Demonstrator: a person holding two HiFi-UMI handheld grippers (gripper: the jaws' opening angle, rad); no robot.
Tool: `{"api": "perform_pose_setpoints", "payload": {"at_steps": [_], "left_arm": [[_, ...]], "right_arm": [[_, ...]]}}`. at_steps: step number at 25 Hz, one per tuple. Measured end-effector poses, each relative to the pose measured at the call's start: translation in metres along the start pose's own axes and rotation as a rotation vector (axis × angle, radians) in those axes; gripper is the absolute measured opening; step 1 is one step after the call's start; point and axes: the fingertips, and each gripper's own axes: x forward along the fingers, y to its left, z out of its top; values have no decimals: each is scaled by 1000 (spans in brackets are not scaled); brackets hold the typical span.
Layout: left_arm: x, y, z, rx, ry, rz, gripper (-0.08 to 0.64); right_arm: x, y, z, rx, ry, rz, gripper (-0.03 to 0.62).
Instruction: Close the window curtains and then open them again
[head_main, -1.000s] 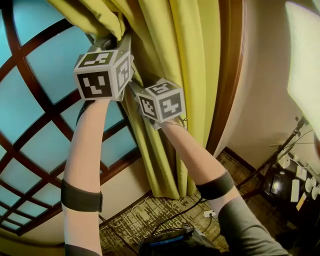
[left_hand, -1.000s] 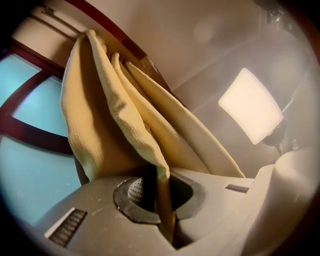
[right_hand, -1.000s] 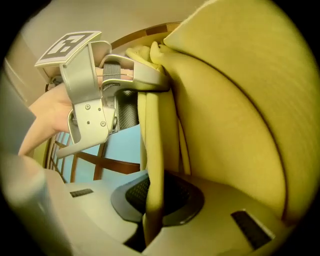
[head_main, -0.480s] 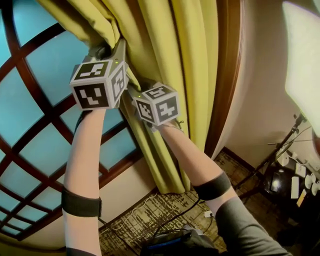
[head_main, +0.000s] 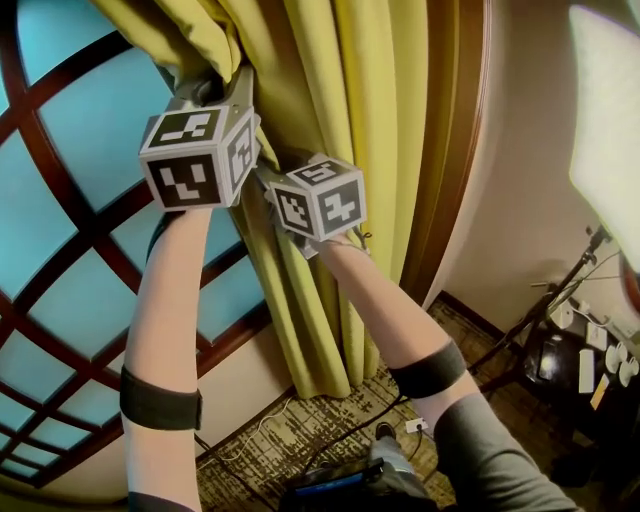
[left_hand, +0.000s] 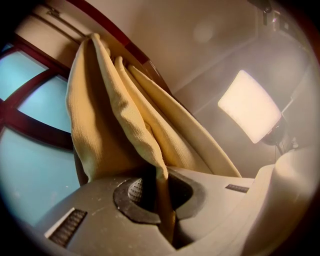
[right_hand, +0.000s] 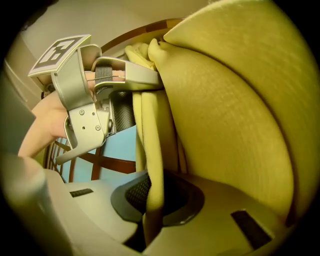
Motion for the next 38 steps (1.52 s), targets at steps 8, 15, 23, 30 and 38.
{"api": "perform_pose_setpoints", "payload": {"at_steps": [8, 15, 23, 30, 38], "left_arm": [[39, -13, 11, -2, -2, 45, 2], [83, -50, 13, 27, 26, 3, 2], [164, -123, -19, 15, 33, -121, 2], [215, -174, -16, -37, -1, -180, 2], [209, -163, -22, -80, 8, -186, 3]], "right_arm": [[-8, -40, 12, 11, -14, 25, 29], [-23, -91, 15, -4, 9, -18, 29], [-59, -195, -13, 21, 30, -160, 29], [-90, -273, -14, 25, 33, -261, 29], [-93, -283, -15, -2, 62, -271, 29]]}}
